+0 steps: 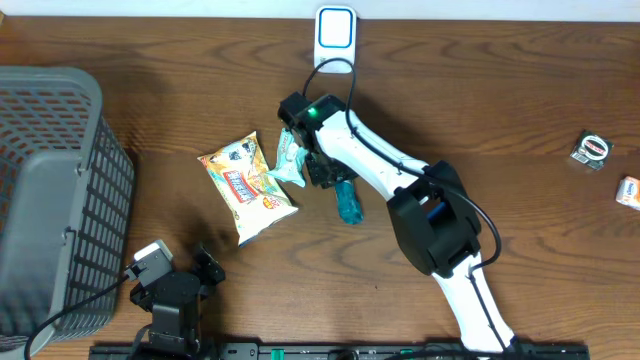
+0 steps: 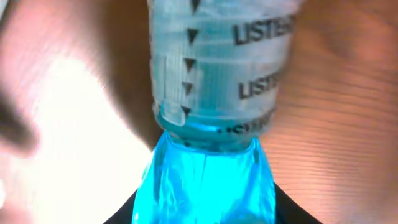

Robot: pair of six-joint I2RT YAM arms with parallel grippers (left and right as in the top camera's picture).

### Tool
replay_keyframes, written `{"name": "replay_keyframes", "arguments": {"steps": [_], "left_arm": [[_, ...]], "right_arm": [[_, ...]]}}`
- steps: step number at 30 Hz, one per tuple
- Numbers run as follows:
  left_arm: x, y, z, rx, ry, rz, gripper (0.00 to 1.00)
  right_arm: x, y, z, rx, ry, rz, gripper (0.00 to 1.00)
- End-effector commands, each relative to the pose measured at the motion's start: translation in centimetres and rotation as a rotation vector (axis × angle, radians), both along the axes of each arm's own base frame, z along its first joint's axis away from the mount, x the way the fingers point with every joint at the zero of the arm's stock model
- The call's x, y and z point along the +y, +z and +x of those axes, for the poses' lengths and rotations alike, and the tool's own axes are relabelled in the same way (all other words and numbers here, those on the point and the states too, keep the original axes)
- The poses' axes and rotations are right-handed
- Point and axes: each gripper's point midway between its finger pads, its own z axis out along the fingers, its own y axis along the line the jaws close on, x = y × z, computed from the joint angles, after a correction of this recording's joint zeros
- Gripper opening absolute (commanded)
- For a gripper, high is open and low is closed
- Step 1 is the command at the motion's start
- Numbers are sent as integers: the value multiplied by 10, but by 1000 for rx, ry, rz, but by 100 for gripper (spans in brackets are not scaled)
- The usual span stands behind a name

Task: Scan the item barcode
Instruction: 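Reach the right gripper to the blue Listerine bottle and grasp its neck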

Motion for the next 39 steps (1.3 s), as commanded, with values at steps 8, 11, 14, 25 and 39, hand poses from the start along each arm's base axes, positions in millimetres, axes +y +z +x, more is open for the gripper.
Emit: {"name": "replay_keyframes", "arguments": {"steps": [8, 11, 14, 25, 39], "left_arm": [[5, -7, -6, 35, 20, 19, 98], [5, -7, -6, 35, 19, 19, 98], [5, -7, -6, 35, 20, 19, 98], [5, -7, -6, 35, 20, 19, 98], [5, -7, -6, 35, 20, 19, 98]], "right_arm": [[-5, -28, -27, 248, 198, 105, 25], [-6, -28, -27, 254, 189, 112, 30], [-5, -28, -27, 262, 181, 130, 36], [-6, -28, -27, 263, 178, 131, 20], [-23, -15, -8, 251, 119, 142, 40]]}}
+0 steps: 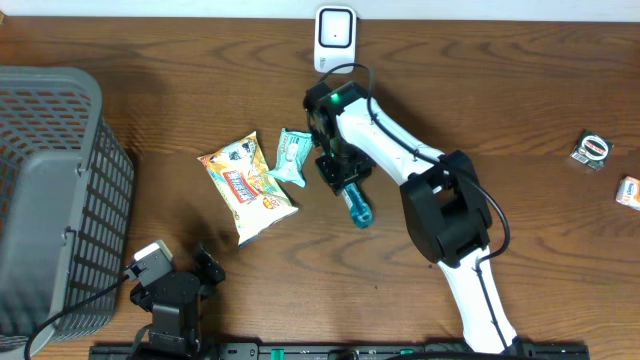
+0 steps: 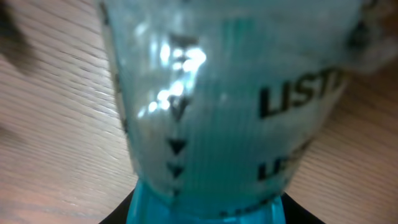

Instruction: Scan the item barcode

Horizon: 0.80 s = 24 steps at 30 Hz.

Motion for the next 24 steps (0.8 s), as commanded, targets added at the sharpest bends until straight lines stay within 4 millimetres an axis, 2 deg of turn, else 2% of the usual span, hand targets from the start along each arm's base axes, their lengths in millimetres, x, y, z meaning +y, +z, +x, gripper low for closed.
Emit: {"name": "replay_keyframes", "arguments": {"steps": [1, 8, 19, 24], "left_arm": [[5, -7, -6, 35, 20, 19, 98], [5, -7, -6, 35, 20, 19, 98], [5, -7, -6, 35, 20, 19, 98], [5, -7, -6, 35, 20, 19, 98]], "right_arm": [[-6, -10, 5, 27, -14, -15, 41], [0, 7, 13, -4, -11, -4, 56], [7, 43, 29, -63, -41, 23, 59], [3, 45, 30, -75, -55, -2, 59]]}}
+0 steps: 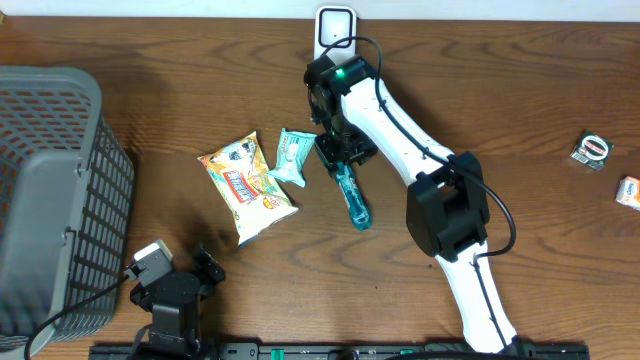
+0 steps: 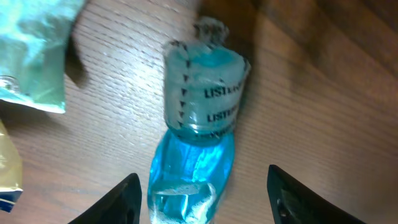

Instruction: Scan the item barcode

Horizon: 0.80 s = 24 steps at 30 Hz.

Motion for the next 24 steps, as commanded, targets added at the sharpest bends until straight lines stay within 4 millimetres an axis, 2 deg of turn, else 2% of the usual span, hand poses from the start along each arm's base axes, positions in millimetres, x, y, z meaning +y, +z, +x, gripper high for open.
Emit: {"name": "replay_keyframes", "arguments": {"steps": [1, 4, 5, 9, 10, 14, 17, 20, 24], "left_arm": [[5, -7, -6, 35, 20, 19, 98], [5, -7, -6, 35, 20, 19, 98], [5, -7, -6, 35, 20, 19, 98], [5, -7, -6, 35, 20, 19, 98], [5, -7, -6, 35, 20, 19, 98], [5, -7, -6, 35, 20, 19, 98], [5, -7, -6, 35, 20, 19, 98], [5, -7, -6, 35, 19, 19, 98], [5, -7, -6, 35, 20, 19, 98]], "right_arm": [[-3, 5, 3, -20, -23, -21, 58], [-5, 21, 3, -34, -25, -21, 56], [-5, 32, 3, -46, -25, -13, 56], [-6, 97, -1, -137, -24, 47, 61], [-11, 126, -12, -166, -25, 65, 65], [-17, 164, -26, -228, -50, 106, 72], [-26, 170, -36, -245, -88, 70, 72], [-32, 159, -47, -241, -108, -10, 73], [-25, 119, -69, -185, -66, -114, 75]]}}
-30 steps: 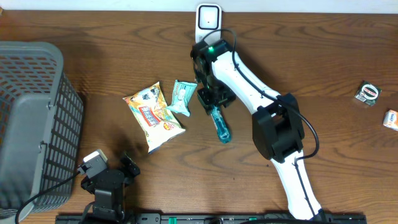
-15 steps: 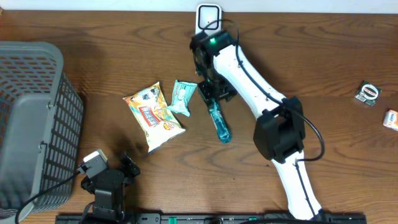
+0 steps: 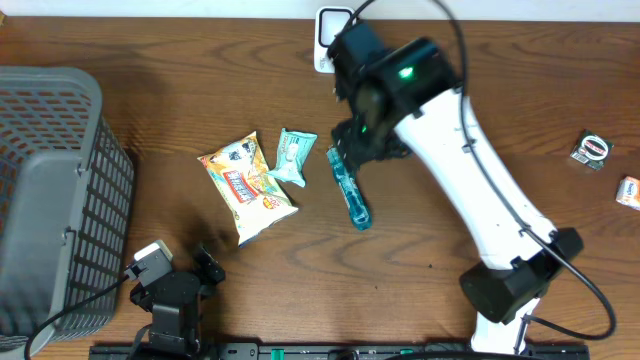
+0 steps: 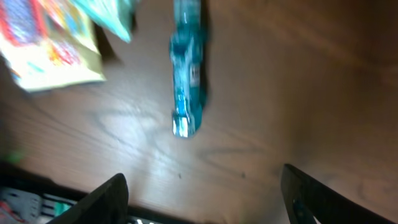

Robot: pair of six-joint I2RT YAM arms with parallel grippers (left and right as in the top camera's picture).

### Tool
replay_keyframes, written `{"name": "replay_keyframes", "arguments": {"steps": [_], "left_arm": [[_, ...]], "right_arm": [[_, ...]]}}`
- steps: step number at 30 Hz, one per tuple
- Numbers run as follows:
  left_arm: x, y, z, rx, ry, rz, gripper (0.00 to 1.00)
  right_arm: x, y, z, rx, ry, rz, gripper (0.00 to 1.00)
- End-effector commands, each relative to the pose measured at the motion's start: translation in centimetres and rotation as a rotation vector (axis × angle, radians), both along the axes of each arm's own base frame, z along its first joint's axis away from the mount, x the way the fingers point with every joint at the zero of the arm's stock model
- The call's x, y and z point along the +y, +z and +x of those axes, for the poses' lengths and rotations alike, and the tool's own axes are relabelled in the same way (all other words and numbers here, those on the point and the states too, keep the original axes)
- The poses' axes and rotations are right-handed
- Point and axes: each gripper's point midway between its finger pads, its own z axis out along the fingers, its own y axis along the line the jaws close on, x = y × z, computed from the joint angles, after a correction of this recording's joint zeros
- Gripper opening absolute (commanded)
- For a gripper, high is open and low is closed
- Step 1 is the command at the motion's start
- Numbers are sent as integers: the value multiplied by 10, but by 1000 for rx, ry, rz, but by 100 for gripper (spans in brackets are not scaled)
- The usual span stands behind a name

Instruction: Scan the item barcode

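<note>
A blue mouthwash bottle lies flat on the wooden table, seen from high up in the right wrist view as the bottle. My right gripper is open and empty, raised well above it; the fingertips frame the bare table. The white scanner at the far edge is mostly covered by the right arm. My left gripper rests at the near left edge, its jaws unclear.
A yellow snack bag and a teal packet lie just left of the bottle. A grey mesh basket fills the left side. Two small items sit at the far right.
My right gripper, which was open low over the bottle, is now high above the table. The bottle lies in the same spot. The left arm has not moved.
First the bottle filled the right wrist view, close in the gripper beside the teal packet. Then it was still close in the gripper, turned a little. Then the gripper stood open with the bottle lying on the table, and now it is raised away.
</note>
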Motion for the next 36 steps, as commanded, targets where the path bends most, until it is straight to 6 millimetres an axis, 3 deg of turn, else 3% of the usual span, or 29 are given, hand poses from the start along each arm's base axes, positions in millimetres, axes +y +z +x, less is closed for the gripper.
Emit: {"name": "replay_keyframes", "arguments": {"steps": [1, 5, 9, 12, 14, 20, 24, 28, 36], "left_arm": [[5, -7, -6, 35, 20, 19, 98], [5, -7, -6, 35, 20, 19, 98], [5, -7, -6, 35, 20, 19, 98], [5, -7, -6, 35, 20, 19, 98], [5, -7, -6, 35, 20, 19, 98], [5, -7, -6, 35, 20, 19, 98], [5, -7, -6, 35, 20, 19, 98], [5, -7, -6, 35, 20, 19, 98], [5, -7, -6, 35, 20, 19, 98]], "right_arm": [[3, -59, -19, 91, -13, -154, 76], [3, -103, -32, 134, -29, -194, 81], [2, -131, -42, 155, -14, -213, 87], [1, -150, -38, 117, -8, -226, 98], [-4, -167, -36, 107, -14, -224, 97], [-13, -199, -33, 94, -8, -206, 82], [-14, -209, -31, 95, -17, -181, 63], [-7, -224, -35, 138, 21, -105, 52], [-12, -232, -46, 219, -5, -83, 9]]}}
